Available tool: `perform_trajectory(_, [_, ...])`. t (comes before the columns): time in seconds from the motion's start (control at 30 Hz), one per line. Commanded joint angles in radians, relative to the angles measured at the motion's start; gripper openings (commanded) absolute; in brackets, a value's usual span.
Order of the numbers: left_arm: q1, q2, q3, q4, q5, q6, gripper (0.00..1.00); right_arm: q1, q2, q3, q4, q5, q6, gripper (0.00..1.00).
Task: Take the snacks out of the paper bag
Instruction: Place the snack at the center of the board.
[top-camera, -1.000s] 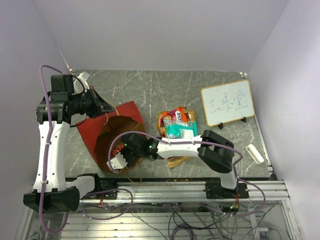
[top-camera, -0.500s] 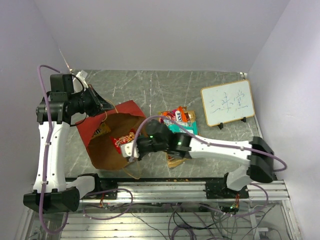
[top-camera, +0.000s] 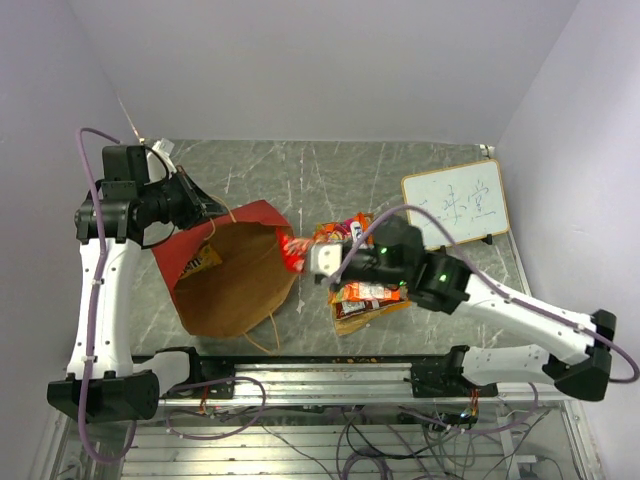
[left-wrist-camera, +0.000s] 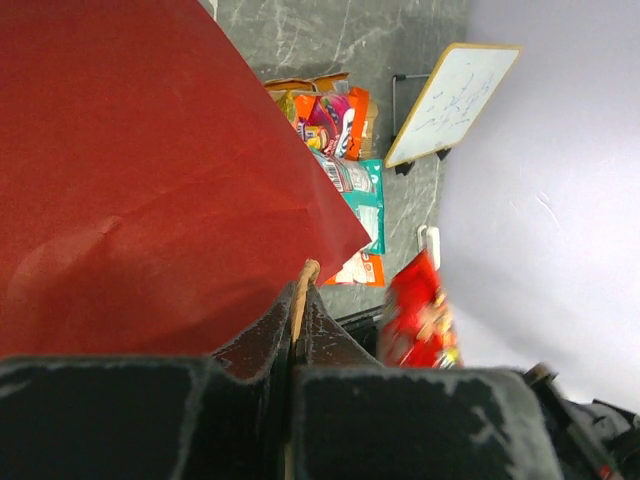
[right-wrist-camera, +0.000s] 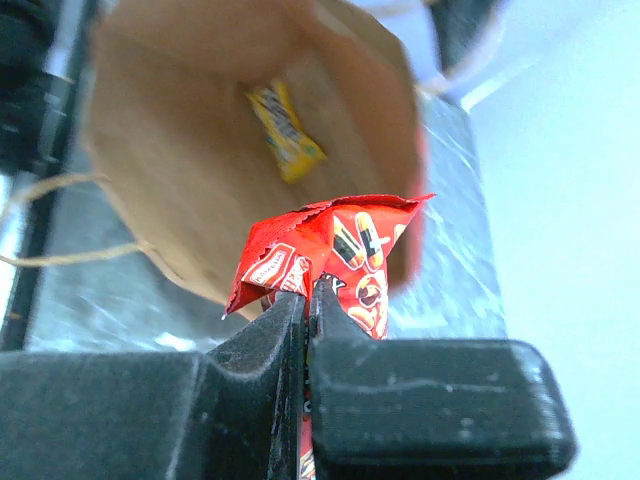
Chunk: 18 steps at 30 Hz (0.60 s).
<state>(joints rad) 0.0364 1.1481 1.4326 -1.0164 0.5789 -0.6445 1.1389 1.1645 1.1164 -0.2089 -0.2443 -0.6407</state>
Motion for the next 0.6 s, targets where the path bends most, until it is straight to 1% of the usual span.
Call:
perform_trajectory(0.0, [-0.004, 0.0, -0.009, 0.073, -0.025, -0.016, 0.07, -0.179, -0.094, 0.008, -0.096, 0.025, -0.042, 0.0])
perform_trajectory(0.1, [-0.004, 0.0, -0.018, 0.11, -0.022, -0.034, 0.07, -0.321, -0.105, -0.049, -0.082, -0.016, -0.108, 0.0])
perform_trajectory(0.27, [-0.004, 0.031, 0.01, 0.118, -0.02, -0.022, 0.07, -0.504, 0.019, -0.079, -0.067, -0.121, -0.175, 0.0])
perform_trajectory(0.33, [-0.004, 0.041, 0.02, 0.116, -0.021, -0.015, 0.07, -0.534, 0.077, -0.071, -0.056, -0.146, -0.187, 0.0])
perform_trajectory(0.43, [-0.004, 0.041, 0.017, 0.123, -0.012, -0.018, 0.07, -0.538, 0.139, -0.081, -0.036, -0.141, -0.219, 0.0])
perform_trajectory(0.53, [-0.004, 0.029, 0.003, 0.12, -0.005, -0.024, 0.07, -0.54, 0.186, -0.108, -0.001, -0.147, -0.193, 0.0])
perform_trajectory(0.57, [-0.004, 0.022, -0.001, 0.116, -0.002, -0.026, 0.07, -0.54, 0.198, -0.144, 0.018, -0.158, -0.173, 0.0])
